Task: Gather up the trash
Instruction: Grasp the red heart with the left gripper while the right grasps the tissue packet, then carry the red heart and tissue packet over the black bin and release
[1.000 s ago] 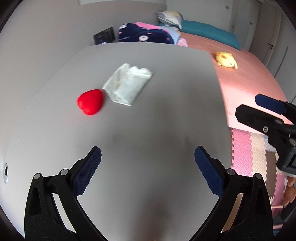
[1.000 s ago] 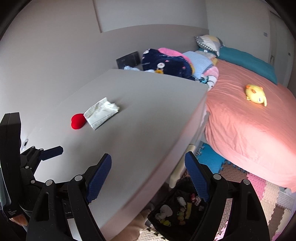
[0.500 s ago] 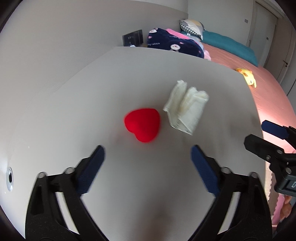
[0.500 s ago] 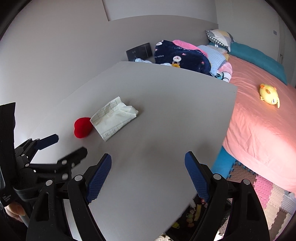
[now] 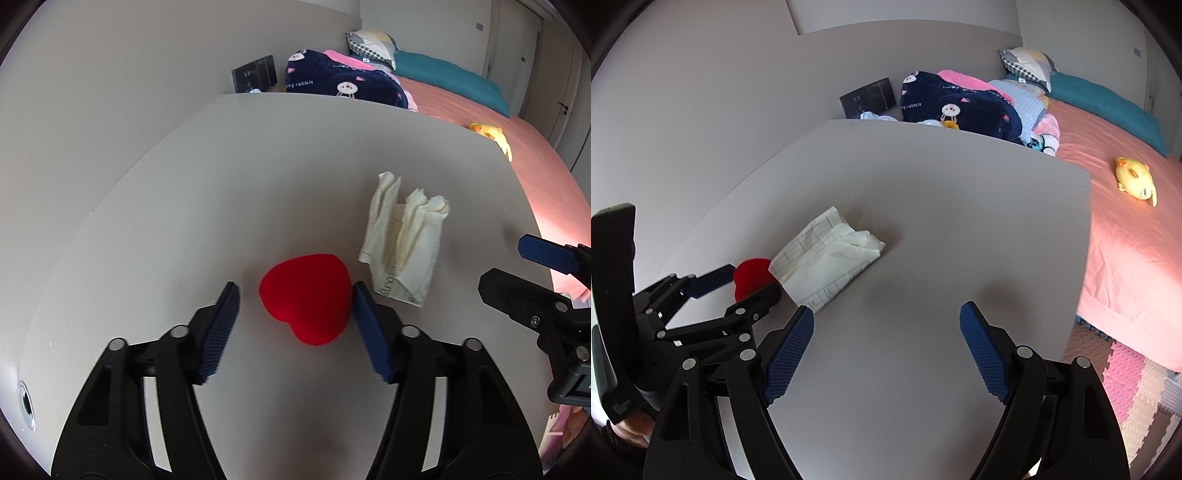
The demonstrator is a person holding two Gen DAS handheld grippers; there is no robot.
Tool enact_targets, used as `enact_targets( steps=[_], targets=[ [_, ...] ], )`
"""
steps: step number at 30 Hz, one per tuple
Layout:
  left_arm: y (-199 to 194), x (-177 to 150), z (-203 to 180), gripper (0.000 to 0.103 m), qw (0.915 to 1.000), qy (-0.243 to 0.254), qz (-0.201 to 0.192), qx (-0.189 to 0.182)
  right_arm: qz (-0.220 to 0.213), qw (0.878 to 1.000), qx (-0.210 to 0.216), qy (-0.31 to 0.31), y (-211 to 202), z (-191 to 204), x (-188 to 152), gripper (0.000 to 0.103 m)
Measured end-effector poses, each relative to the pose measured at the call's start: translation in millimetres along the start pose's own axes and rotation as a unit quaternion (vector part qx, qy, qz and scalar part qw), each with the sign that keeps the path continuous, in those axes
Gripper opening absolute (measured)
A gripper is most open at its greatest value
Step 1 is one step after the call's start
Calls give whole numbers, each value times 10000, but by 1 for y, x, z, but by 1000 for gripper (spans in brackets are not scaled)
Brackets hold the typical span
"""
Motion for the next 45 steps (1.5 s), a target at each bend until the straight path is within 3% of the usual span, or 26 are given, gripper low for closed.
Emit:
enact_targets(
  steps=[3,15,22,28,30,33,45],
  targets=[
    [2,2,5,48,10000,-72,-11,-55,54,9999,88,137,8,6,2,82],
    [-9,4,46,47,9988,-353,-175,284,69,9981,209,575,36,35,14,84],
    [-10,3,57,47,9982,-496,-143,302,-109,9978,-81,654,51,46,27,84],
    [-10,3,57,47,9983,-499,-142,280,-54,9992,-288,269,54,50,26,59],
    [-9,2,56,47,9984,-477,-126,286,-90,9992,-325,201,50,48,27,42],
    [-8,1,52,47,9986,-427,-91,295,-22,9997,-187,140,48,47,25,35],
    [-8,-2,34,47,9989,-325,-18,335,-1,9999,137,-4,32,44,23,32]
  ],
)
Point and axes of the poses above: each gripper's, at about its wrist camera, not at the fingertips, and y roughly the way its jaws point, z to its left, x to its top, the point moved 8 cm from there along y, roughly the way its jaws point, and after that the axes turned 5 degrees about -z, right-handed, at the moved point
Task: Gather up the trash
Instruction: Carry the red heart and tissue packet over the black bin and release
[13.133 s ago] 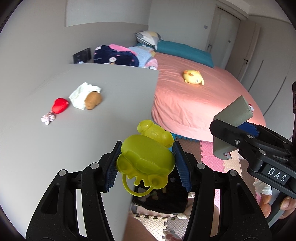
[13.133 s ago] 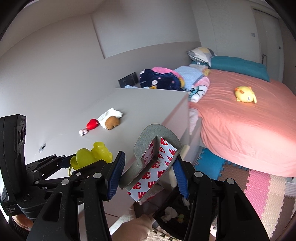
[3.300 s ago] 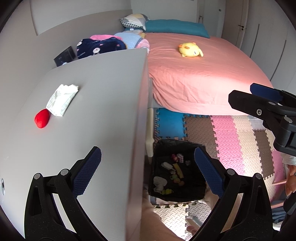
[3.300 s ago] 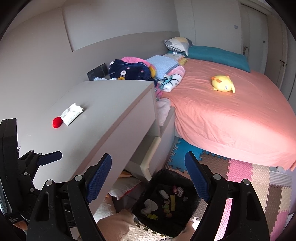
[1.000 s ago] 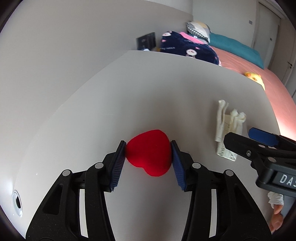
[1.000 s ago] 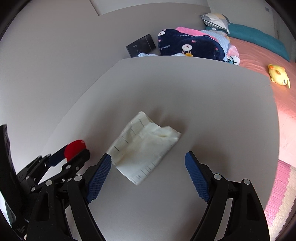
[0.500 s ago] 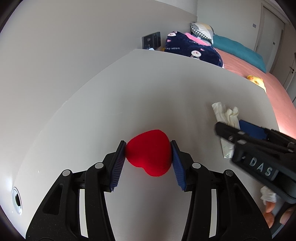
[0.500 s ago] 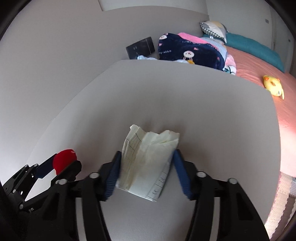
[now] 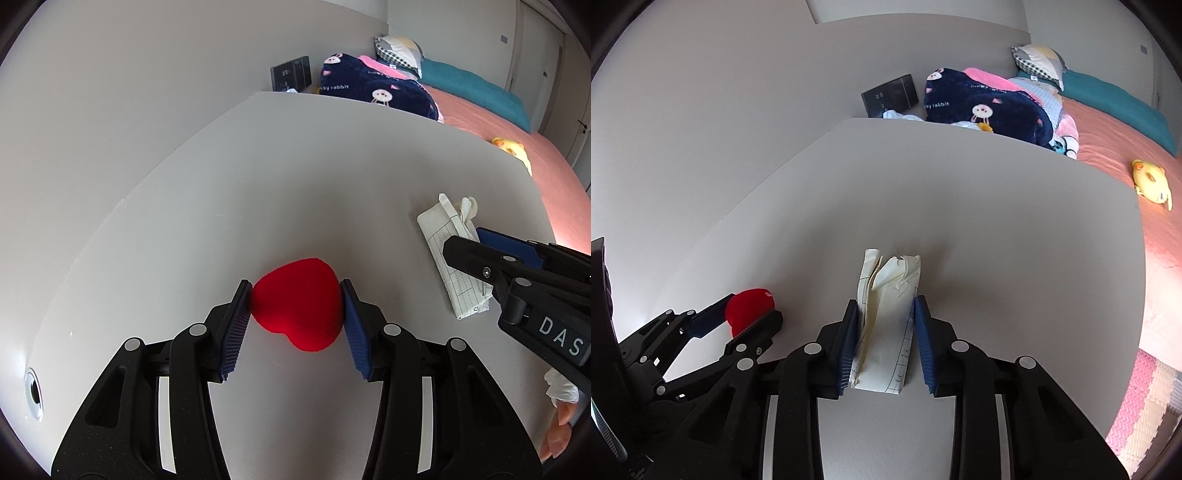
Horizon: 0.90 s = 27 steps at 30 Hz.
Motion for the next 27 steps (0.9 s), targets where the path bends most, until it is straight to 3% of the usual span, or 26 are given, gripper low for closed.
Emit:
enact_targets(
  steps=[27],
  targets=[
    [-80,-17,-70,47,9987,131,-360,-326,-231,9997,61,58,-101,-32,-38,32]
  ],
)
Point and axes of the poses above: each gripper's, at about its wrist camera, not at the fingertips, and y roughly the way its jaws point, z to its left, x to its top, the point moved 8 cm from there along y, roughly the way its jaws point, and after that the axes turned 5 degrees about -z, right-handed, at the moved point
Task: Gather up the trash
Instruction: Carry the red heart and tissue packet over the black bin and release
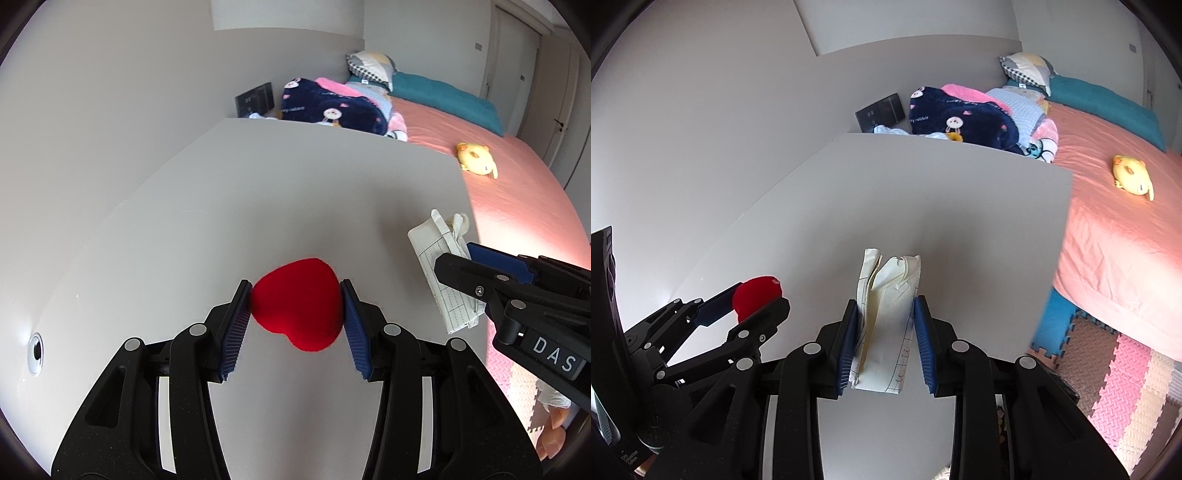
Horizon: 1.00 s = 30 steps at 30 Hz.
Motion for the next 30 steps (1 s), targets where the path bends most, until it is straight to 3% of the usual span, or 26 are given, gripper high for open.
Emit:
enact_targets(
  steps=[30],
  targets=[
    [-53,-34,-130,48,9951,699,-207,-675,-483,9976,-435,249,-120,-82,-57,33]
  ],
)
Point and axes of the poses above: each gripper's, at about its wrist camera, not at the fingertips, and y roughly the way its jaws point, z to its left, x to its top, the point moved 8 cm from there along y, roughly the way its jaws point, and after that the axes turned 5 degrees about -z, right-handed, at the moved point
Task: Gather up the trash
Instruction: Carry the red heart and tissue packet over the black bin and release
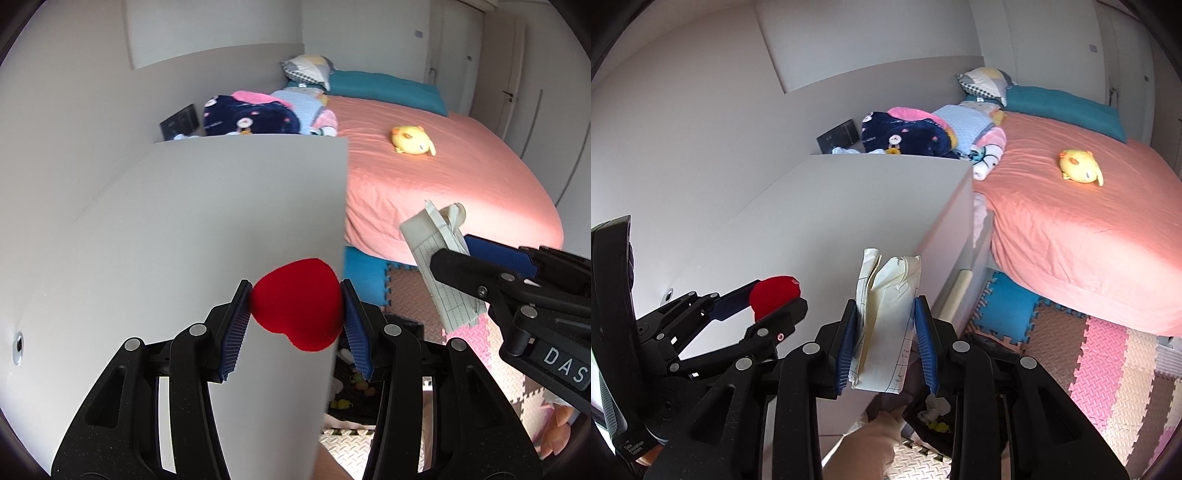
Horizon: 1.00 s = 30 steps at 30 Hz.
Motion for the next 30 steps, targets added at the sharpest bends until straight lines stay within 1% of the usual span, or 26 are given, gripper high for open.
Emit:
enact_targets(
  steps=[8,17,25,30],
  targets=[
    [-5,1,-36,48,9995,234,-87,-197,-144,9997,-161,81,-22,-26,-5,33],
    [-6,-1,-74,48,9981,441,-106,-427,-198,9990,-371,179,-42,-57,-14,33],
    [-3,-1,-98,48,9965,619,-78,-560,-232,9976,-548,361,-55,-86,-21,33],
    [2,-3,-110,48,9952,721,-28,-659,-215,9966,-640,473,-56,-101,-24,33]
  ],
)
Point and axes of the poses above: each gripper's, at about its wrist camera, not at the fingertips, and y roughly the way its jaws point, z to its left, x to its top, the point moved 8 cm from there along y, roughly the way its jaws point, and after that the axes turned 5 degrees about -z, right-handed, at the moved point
